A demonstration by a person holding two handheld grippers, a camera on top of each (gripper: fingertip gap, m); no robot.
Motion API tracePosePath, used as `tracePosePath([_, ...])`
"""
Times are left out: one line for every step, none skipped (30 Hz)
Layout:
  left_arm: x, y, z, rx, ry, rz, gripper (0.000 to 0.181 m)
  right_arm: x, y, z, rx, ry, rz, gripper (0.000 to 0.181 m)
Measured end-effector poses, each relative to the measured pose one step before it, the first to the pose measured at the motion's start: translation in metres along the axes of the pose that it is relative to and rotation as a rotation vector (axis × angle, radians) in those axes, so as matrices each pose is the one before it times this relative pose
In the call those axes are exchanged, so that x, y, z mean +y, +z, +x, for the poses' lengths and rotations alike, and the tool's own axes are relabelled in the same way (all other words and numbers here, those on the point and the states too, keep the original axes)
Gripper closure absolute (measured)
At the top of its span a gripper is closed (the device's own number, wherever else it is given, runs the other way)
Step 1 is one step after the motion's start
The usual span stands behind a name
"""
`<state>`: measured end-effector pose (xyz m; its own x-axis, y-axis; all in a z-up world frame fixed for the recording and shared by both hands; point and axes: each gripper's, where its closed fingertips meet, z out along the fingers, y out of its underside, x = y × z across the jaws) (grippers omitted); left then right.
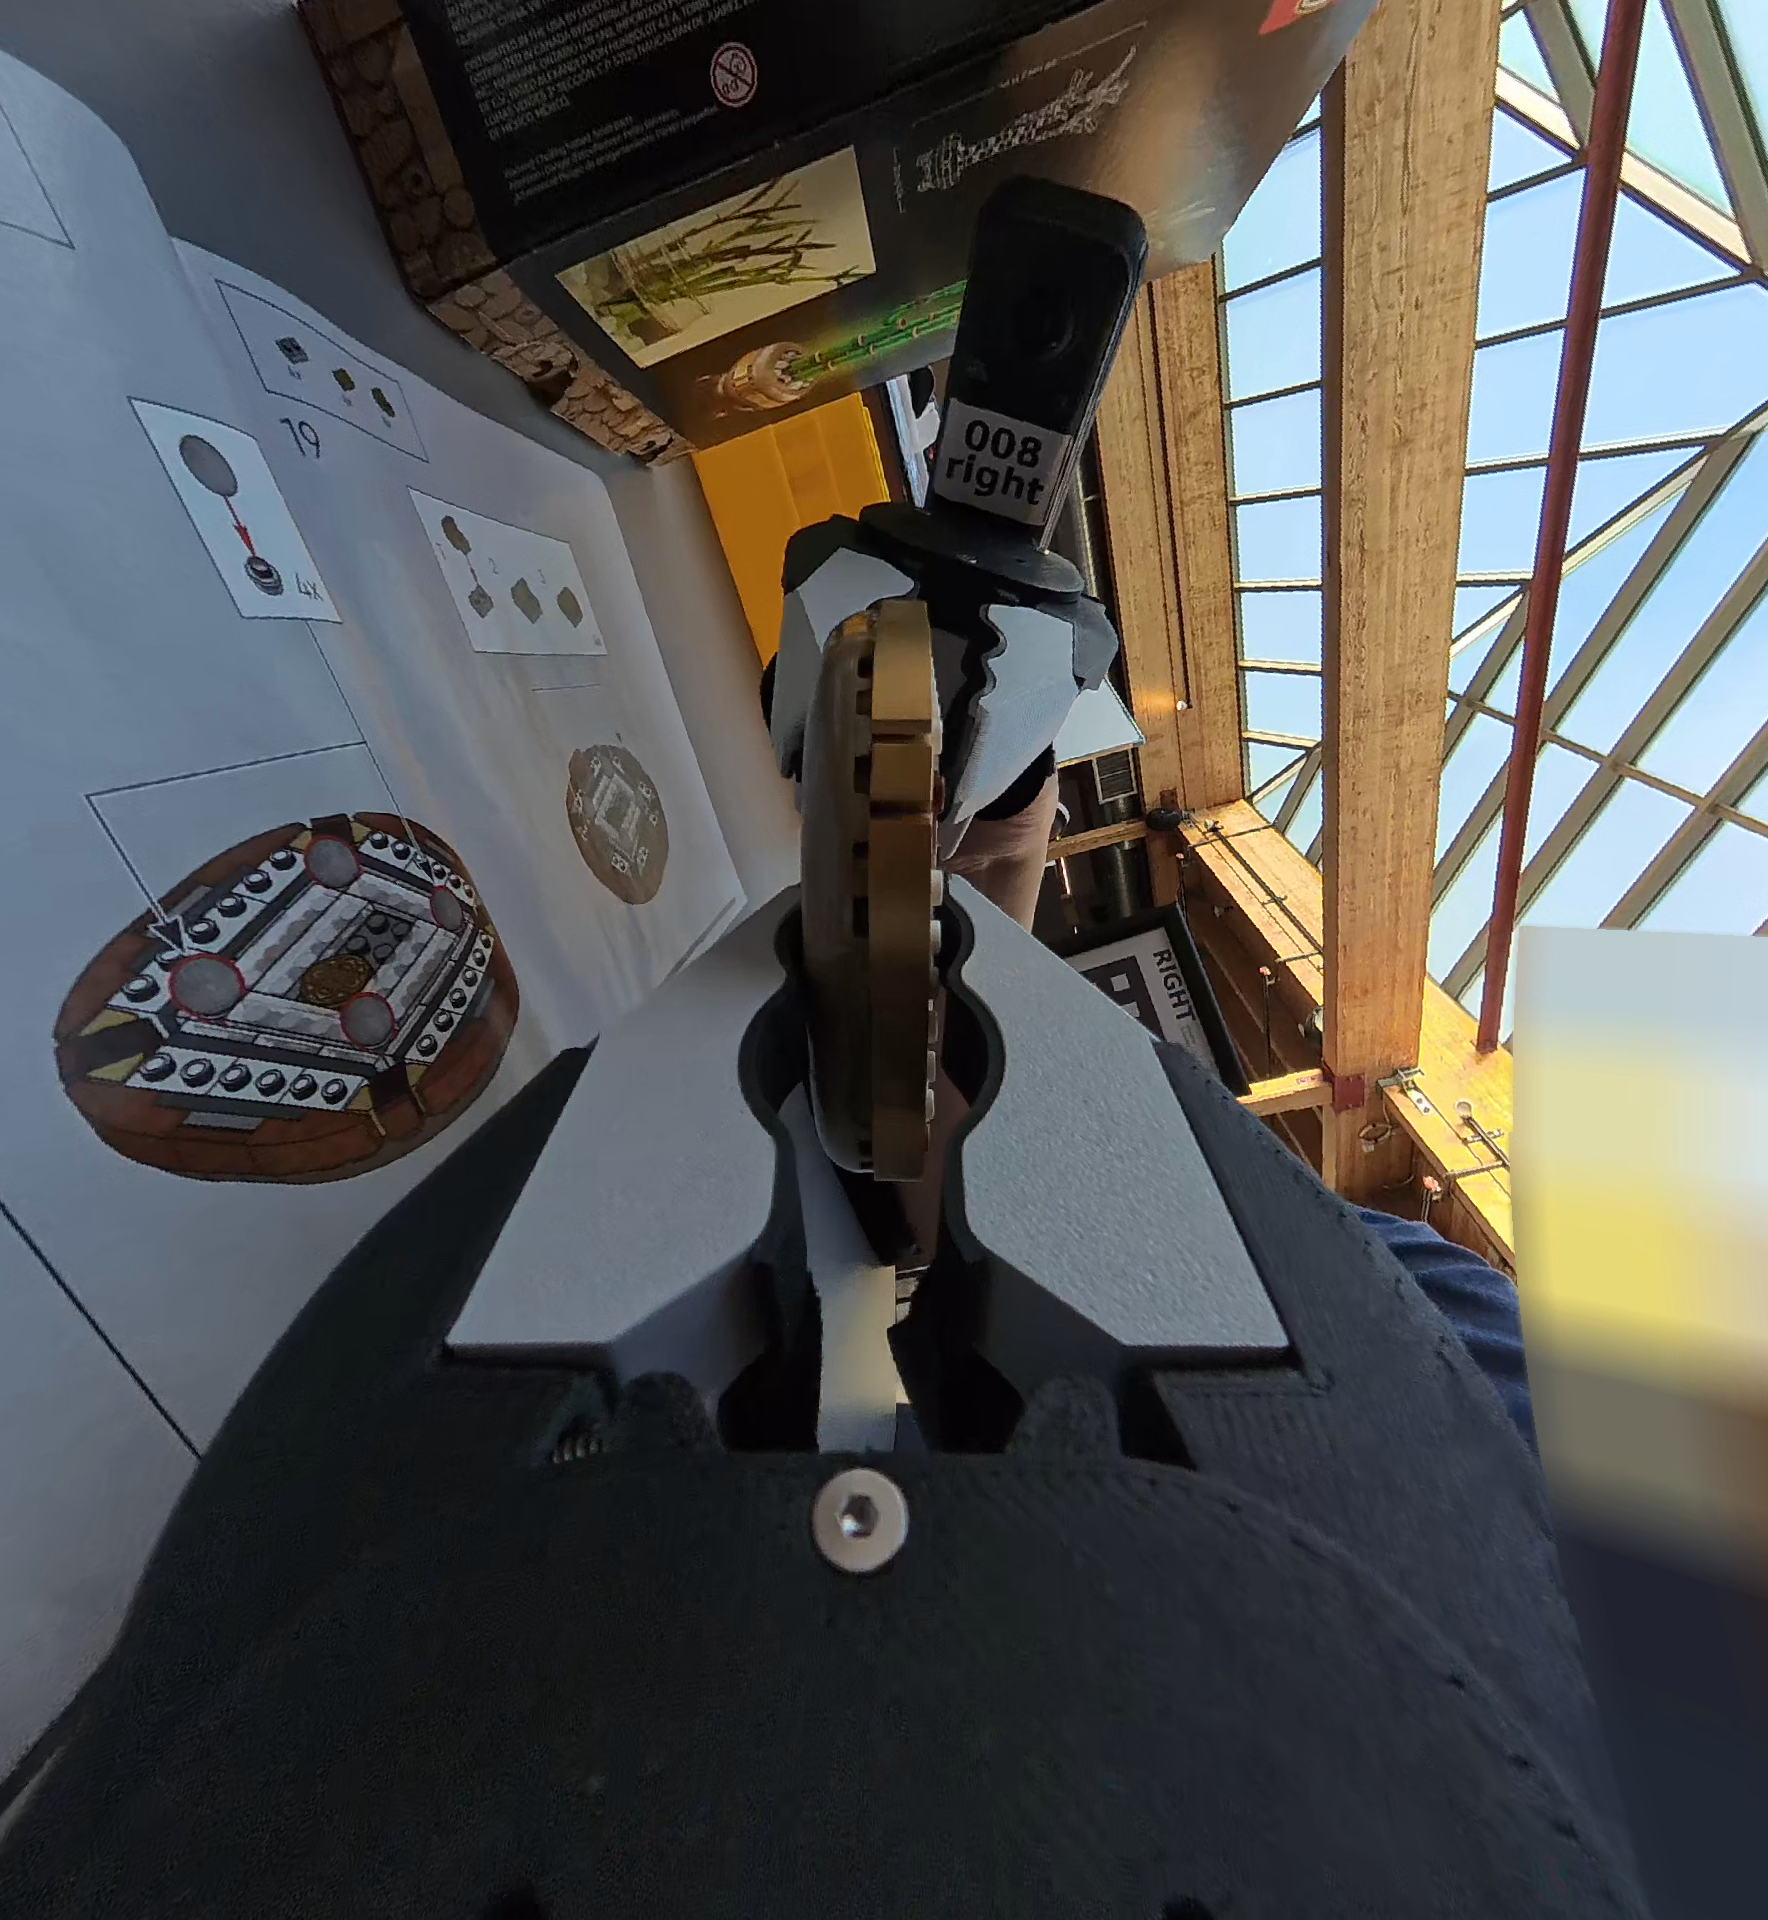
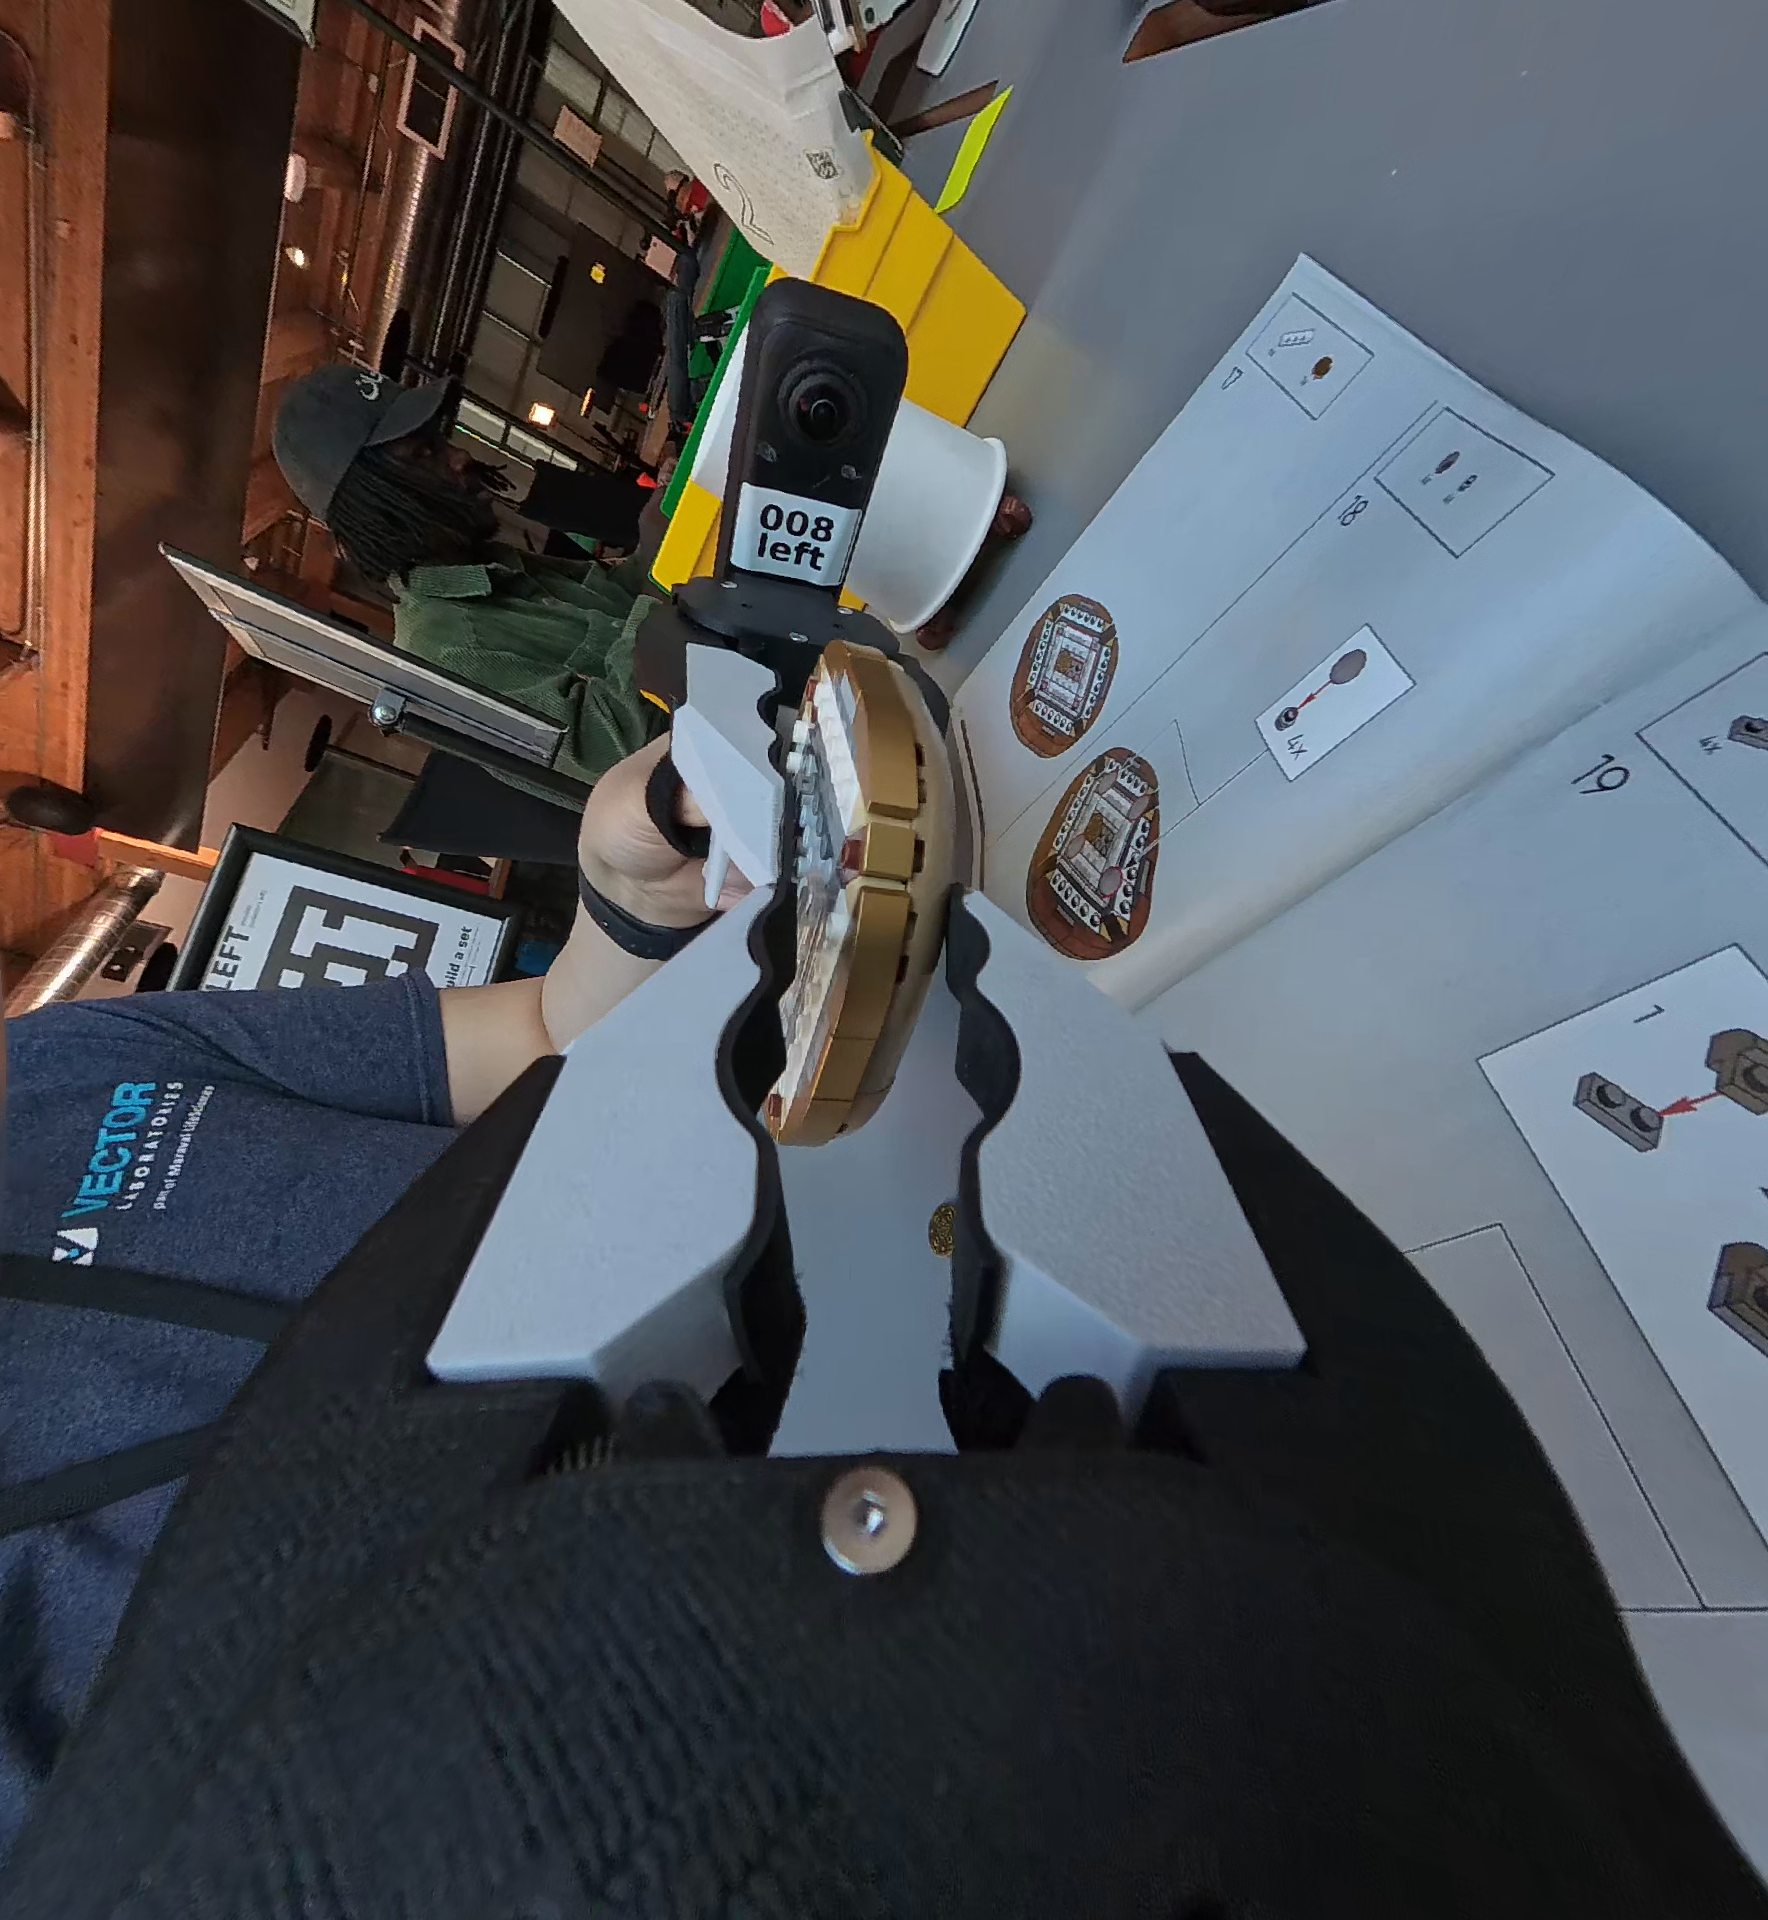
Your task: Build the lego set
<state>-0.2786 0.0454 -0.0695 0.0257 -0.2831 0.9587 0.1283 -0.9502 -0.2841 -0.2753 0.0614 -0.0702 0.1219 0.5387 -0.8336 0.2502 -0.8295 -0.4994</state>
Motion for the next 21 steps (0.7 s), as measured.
tracePosePath([-0.00022,-0.00020,-0.00082,-0.0019,-0.0012,0.0011,0.162,0.00072,0.00029,0.00079,0.0090,-0.0076,-0.0056,0.154])
tracePosePath([-0.00043,-0.00039,-0.00022,0.0022,-0.0031,0.0026,0.162,0.00007,0.00008,0.00026,0.0045,-0.0048,-0.0015,0.153])
tracePosePath([-0.00029,-0.00023,0.00010,0.0028,-0.0027,0.0005,0.163,-0.00021,0.00013,-0.00012,0.0012,-0.0018,0.0003,0.154])
tracePosePath([-0.00032,-0.00017,0.00001,-0.0001,0.0009,0.0018,0.163,-0.00040,-0.00006,0.00007,0.0017,-0.0036,0.0010,0.153])
tracePosePath([0.00000,-0.00004,0.00015,-0.0015,0.0035,-0.0005,0.162,-0.00104,-0.00001,0.00026,0.0030,-0.0055,0.0052,0.153])
tracePosePath([-0.00012,0.00000,0.00018,-0.0010,0.0023,-0.0002,0.162,-0.00079,0.00016,-0.00001,0.0011,-0.0010,0.0047,0.153])
tracePosePath([-0.00043,-0.00019,0.00015,0.0002,-0.0001,0.0032,0.162,-0.00034,0.00022,-0.00013,-0.0006,0.0038,0.0026,0.153])
tracePosePath([-0.00095,-0.00042,0.00001,-0.0002,-0.0001,0.0072,0.162,-0.00037,0.00015,0.00003,-0.0011,0.0027,0.0028,0.153])
tracePosePath([-0.00122,-0.00043,-0.00014,-0.0018,0.0030,0.0084,0.162,-0.00018,0.00020,0.00003,-0.0006,-0.0031,0.0025,0.153])
tracePosePath([-0.00090,-0.00008,-0.00014,-0.0024,0.0046,0.0062,0.162,-0.00027,0.00019,0.00026,0.0013,0.0001,0.0023,0.153])
tracePosePath([-0.00041,0.00010,0.00079,0.0031,0.0060,0.0013,0.162,-0.00057,0.00001,-0.00004,-0.0011,0.0004,0.0032,0.152])
tracePosePath([-0.00049,0.00027,0.00178,0.0087,0.0079,0.0005,0.162,-0.00056,0.00000,-0.00098,-0.0064,0.0012,0.0033,0.150])
tracePosePath([-0.00028,0.00035,0.00185,0.0083,0.0056,0.0006,0.162,-0.00043,-0.00010,-0.00141,-0.0076,-0.0001,0.0025,0.149])
tracePosePath([0.00008,0.00030,0.00058,0.0002,0.0017,0.0005,0.162,0.00065,0.00025,-0.00026,0.0013,-0.0034,-0.0042,0.147])
tracePosePath([0.00012,0.00032,-0.00071,-0.0070,0.0048,0.0010,0.162,0.00064,0.00028,0.00016,0.0063,-0.0091,-0.0050,0.149])
tracePosePath([0.00058,0.00025,-0.00156,-0.0096,0.0051,-0.0031,0.162,-0.00064,0.00033,-0.00056,0.0054,-0.0201,0.0011,0.153])
tracePosePath([-0.00019,0.00014,-0.00032,-0.0010,0.0017,0.0001,0.162,-0.00003,0.00016,0.00102,0.0153,-0.0162,-0.0023,0.153])
tracePosePath([-0.00033,-0.00045,0.00042,0.0047,-0.0027,0.0019,0.162,0.00017,0.00005,-0.00055,0.0015,-0.0057,-0.0032,0.153])
tracePosePath([-0.00056,-0.00065,0.00124,0.0093,-0.0035,0.0015,0.162,-0.00012,-0.00053,-0.00182,-0.0112,-0.0007,0.0007,0.153])
tracePosePath([-0.00064,-0.00039,0.00185,0.0116,-0.0011,0.0027,0.162,-0.00046,-0.00056,-0.00236,-0.0181,0.0008,0.0036,0.153])
tracePosePath([-0.00001,0.00018,0.00147,0.0067,0.0010,-0.0004,0.162,-0.00070,-0.00040,-0.00184,-0.0149,0.0006,0.0057,0.154])
